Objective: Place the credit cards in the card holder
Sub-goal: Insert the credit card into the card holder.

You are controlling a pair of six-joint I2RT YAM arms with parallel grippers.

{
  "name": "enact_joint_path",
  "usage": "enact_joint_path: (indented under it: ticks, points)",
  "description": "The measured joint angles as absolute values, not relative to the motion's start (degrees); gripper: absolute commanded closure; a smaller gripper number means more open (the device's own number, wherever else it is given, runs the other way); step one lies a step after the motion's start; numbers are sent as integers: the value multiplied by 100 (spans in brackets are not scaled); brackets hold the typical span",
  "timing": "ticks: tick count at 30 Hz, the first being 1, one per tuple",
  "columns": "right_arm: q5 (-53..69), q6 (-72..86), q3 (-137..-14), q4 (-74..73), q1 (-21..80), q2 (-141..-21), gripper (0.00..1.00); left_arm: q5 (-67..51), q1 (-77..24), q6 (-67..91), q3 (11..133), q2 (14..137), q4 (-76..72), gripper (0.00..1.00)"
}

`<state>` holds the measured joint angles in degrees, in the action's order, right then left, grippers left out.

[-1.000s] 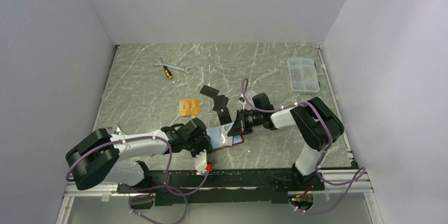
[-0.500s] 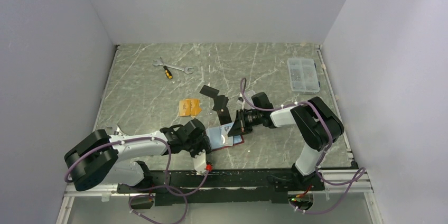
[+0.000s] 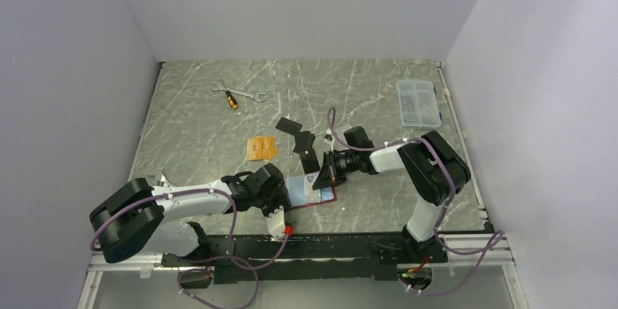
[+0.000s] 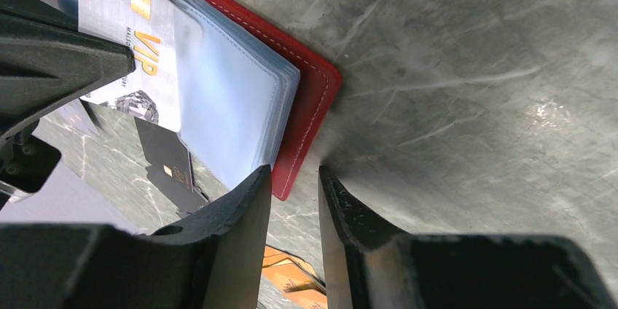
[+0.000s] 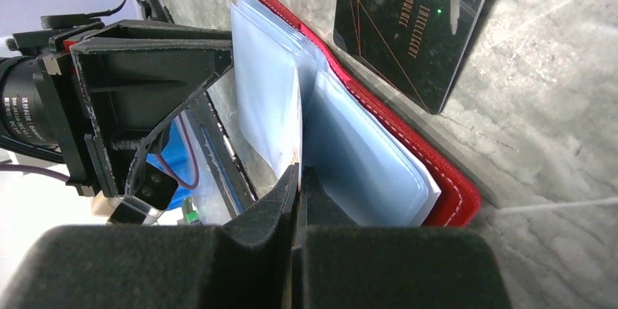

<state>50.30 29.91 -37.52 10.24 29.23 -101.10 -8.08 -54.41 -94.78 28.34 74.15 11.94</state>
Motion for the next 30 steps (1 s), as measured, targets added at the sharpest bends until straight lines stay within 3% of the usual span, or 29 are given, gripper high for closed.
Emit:
enact_joint_path:
  ticks: [25,30]
  points:
    - [5529,2650,-4488,502,3017,-10768,100,-768,-5441,-9507,2829,7424,1197,65]
    - [5382,2609,-4569,301,3055,-10770,78,-766,-5441,-9511,2821,7424,1190,66]
